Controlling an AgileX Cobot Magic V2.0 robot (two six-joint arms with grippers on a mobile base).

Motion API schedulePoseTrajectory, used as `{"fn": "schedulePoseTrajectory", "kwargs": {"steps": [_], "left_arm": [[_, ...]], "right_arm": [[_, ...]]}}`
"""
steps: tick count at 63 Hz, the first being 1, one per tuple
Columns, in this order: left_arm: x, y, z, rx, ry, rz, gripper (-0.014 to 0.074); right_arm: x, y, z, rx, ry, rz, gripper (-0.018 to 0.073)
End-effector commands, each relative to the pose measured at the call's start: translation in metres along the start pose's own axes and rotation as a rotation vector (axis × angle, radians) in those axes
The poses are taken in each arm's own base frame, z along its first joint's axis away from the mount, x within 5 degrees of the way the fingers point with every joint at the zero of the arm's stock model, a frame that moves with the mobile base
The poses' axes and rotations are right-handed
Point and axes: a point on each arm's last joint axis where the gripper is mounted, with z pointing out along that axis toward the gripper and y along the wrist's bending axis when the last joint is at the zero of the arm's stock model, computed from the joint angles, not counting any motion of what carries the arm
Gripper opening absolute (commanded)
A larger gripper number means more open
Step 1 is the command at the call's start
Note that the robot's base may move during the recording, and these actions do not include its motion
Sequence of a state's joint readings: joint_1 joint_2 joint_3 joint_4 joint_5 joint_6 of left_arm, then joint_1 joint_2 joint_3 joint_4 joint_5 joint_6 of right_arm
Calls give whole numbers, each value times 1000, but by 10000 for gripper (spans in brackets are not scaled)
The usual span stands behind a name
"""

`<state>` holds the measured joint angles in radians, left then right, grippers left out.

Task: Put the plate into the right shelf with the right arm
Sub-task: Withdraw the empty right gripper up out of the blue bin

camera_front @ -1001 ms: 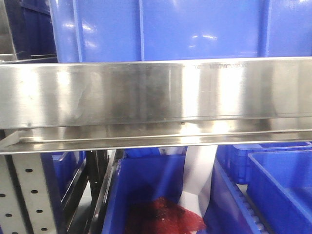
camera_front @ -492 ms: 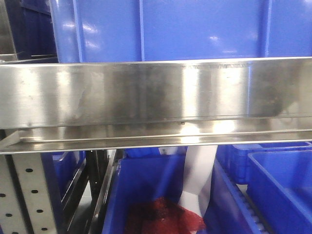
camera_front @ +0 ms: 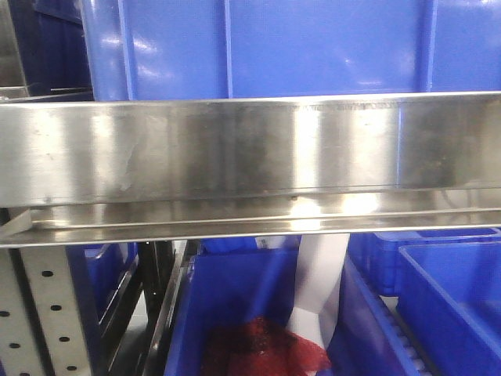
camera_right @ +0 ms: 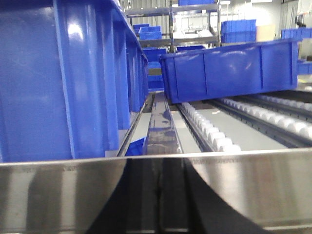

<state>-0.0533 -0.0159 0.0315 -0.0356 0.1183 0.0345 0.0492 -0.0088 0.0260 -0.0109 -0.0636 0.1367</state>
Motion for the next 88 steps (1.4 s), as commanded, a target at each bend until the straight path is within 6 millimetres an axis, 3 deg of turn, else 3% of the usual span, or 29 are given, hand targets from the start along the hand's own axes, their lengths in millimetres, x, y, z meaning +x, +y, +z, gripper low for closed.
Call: {"fn": "schedulePoseTrajectory", "kwargs": {"steps": [1,88], "left_arm": [[-5,0,0,-4,-82,-9,-47],[-5,0,0,-4,-82,-9,-47]], "right_arm": [[-9,1,-2,-8,-89,-21,55],[-4,0,-1,0,-36,-26,55]]}}
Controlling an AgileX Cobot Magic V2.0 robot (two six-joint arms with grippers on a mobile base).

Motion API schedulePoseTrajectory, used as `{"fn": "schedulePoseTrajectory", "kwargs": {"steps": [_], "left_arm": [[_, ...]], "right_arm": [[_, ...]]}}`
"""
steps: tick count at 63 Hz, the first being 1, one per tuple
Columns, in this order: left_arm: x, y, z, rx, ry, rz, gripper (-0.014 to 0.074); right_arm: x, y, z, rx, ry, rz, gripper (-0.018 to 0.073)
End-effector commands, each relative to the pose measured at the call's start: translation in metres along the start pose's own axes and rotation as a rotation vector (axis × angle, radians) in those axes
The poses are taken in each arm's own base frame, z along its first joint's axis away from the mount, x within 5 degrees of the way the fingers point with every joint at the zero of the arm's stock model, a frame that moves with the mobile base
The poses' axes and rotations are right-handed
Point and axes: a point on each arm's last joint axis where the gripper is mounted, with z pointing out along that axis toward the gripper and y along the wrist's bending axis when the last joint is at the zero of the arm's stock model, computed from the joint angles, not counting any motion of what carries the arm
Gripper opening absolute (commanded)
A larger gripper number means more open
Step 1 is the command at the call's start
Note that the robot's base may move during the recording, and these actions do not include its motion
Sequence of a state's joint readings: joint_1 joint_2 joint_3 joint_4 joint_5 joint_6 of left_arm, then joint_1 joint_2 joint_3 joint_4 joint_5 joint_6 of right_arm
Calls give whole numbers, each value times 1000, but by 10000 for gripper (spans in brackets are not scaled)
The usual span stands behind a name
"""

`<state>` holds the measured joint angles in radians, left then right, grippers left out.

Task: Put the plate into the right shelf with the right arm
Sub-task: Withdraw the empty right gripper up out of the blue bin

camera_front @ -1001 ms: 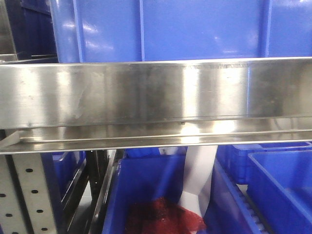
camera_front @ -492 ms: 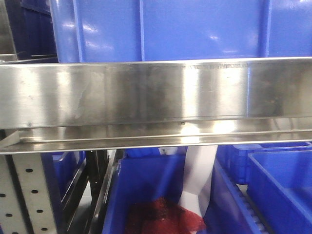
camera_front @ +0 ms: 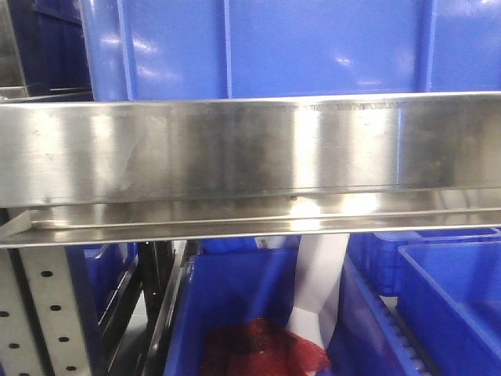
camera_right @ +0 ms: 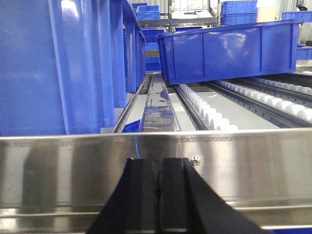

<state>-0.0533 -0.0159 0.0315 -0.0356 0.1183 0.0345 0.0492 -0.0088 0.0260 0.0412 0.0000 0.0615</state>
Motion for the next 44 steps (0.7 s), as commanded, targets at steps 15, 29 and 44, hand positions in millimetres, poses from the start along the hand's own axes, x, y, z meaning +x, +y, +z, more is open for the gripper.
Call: {"fn": "schedulePoseTrajectory", "kwargs": {"steps": [15,29,44], "left_arm": [[-5,0,0,-4,-82,-9,-47],[-5,0,0,-4,-82,-9,-47],[-5,0,0,-4,-82,-9,-47]], "right_arm": [[-9,1,-2,-7,-95,-6,55],[-6,1,-1,-5,-65,-11,55],[-6,1,-1,-5,-64,-11,55]]}}
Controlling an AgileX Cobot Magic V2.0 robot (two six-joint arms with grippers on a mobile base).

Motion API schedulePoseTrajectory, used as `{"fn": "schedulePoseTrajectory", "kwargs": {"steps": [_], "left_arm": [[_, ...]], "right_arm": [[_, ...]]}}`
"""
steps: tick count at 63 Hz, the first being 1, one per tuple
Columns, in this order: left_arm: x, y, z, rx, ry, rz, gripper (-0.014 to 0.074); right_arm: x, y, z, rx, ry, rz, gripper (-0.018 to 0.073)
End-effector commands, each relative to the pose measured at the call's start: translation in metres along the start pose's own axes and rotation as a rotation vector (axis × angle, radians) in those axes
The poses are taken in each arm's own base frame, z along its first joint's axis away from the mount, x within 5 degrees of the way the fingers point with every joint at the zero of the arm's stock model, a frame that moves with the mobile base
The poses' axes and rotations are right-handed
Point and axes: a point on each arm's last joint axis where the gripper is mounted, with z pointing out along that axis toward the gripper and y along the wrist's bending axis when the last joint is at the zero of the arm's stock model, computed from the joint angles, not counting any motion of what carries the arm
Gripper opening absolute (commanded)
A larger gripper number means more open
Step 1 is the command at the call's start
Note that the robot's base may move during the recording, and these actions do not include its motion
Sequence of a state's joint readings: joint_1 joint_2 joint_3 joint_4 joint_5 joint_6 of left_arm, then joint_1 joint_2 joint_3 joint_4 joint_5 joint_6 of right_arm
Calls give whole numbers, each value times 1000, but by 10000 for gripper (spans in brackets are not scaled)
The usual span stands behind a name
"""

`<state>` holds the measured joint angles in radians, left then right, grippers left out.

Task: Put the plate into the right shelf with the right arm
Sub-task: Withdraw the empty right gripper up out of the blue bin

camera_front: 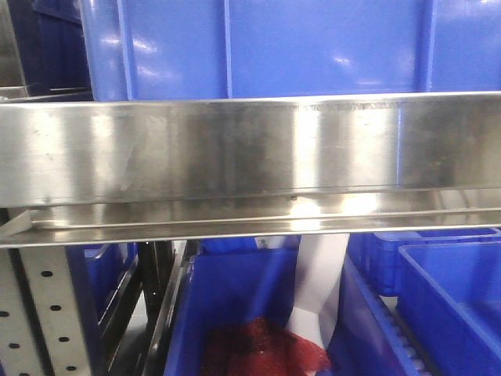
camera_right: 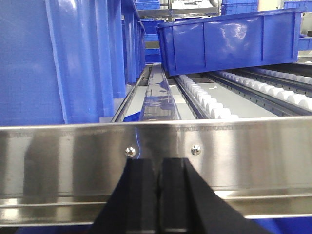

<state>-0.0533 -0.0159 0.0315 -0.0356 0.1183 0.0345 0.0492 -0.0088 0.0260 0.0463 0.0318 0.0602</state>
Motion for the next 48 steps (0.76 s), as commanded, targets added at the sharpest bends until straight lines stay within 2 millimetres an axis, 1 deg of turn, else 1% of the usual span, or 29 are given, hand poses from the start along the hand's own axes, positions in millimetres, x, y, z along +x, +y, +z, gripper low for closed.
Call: {"fn": "schedulePoseTrajectory", "kwargs": {"steps": [1,48], "left_arm": [[-5,0,0,-4,-82,-9,-47],[-5,0,0,-4,-82,-9,-47]], "right_arm": [[-9,1,-2,-7,-96,-14,55],[-9,1,-2,-7,-96,-14,55]]}}
